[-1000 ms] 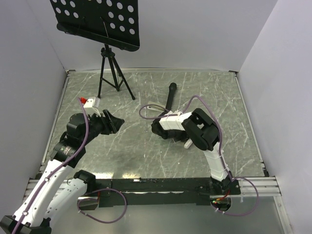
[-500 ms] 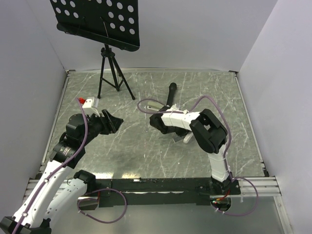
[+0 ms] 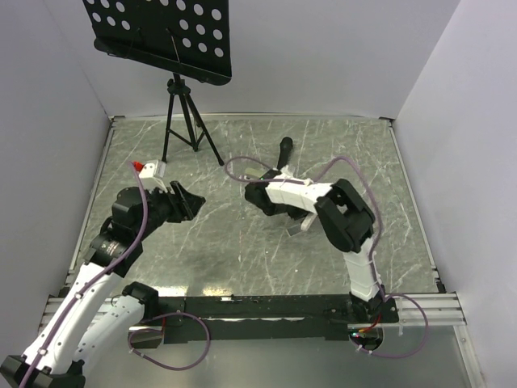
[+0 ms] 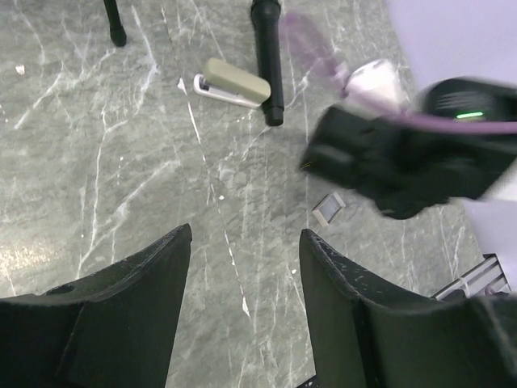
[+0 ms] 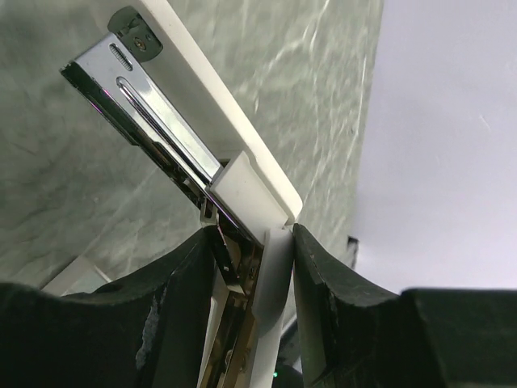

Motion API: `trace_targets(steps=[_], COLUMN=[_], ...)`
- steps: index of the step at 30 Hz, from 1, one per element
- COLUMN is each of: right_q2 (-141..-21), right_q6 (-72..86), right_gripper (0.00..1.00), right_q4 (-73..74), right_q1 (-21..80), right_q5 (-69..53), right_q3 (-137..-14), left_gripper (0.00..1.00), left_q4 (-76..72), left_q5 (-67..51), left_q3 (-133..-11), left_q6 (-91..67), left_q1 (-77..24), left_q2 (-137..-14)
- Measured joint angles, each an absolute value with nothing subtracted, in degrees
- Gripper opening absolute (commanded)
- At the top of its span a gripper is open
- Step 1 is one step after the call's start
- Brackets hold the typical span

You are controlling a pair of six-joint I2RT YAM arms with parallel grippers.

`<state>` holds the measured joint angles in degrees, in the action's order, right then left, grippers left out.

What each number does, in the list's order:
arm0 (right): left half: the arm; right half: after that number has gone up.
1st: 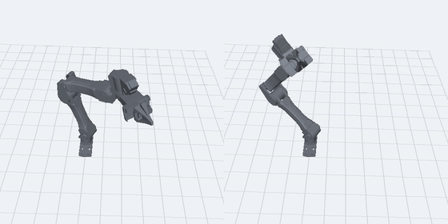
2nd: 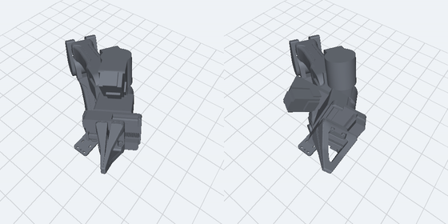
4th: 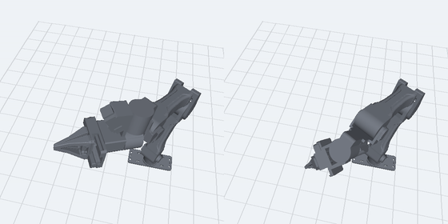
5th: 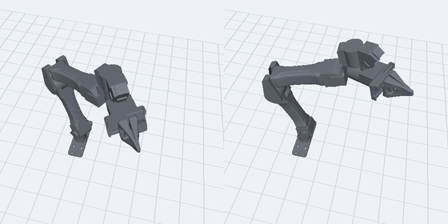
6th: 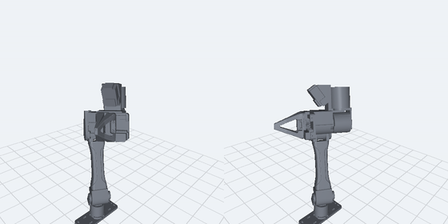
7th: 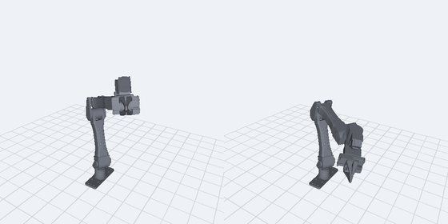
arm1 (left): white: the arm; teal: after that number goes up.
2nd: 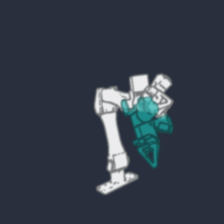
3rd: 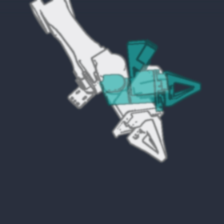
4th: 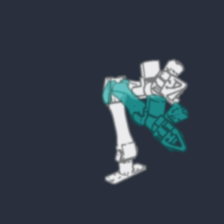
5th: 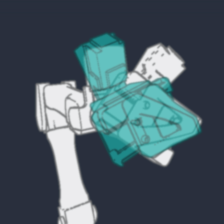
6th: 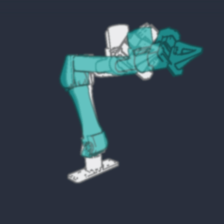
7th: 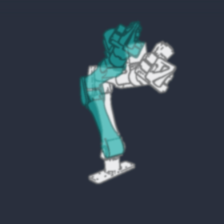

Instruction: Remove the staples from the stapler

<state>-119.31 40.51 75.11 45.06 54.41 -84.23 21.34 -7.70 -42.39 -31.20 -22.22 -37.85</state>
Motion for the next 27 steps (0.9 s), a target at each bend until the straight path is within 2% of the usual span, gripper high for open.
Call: trace_targets(steps=[6,15,21,27], right_q2=[-106.6,-84.9,-82.4,-83.2], right_q6=[35.6,24.8,22.0,22.5], right_gripper=[0.22,0.22,0.22,0.22], right_q4=[71.9,52.1,42.2,38.9], right_q1=[45.6,52.6,59.4,64.2], right_q5=[53.3,45.4,43.4,43.4], right_q3=[-80.5,-66.7,-64.1,-64.7], left_gripper=[0.60,0.65,0.69,0.71], left_q4=[21.4,15.7,4.2,-1.8], left_q5=[-8.6,-20.9,-30.3,-34.8], left_q3=[-42.3,-38.9,-39.3,-43.2], left_q6=[-33.8,-43.8,-47.7,-49.8], left_q1=[-22.2,-20.1,-20.0,-21.4], left_q2=[-40.1,-47.9,-55.2,-64.6])
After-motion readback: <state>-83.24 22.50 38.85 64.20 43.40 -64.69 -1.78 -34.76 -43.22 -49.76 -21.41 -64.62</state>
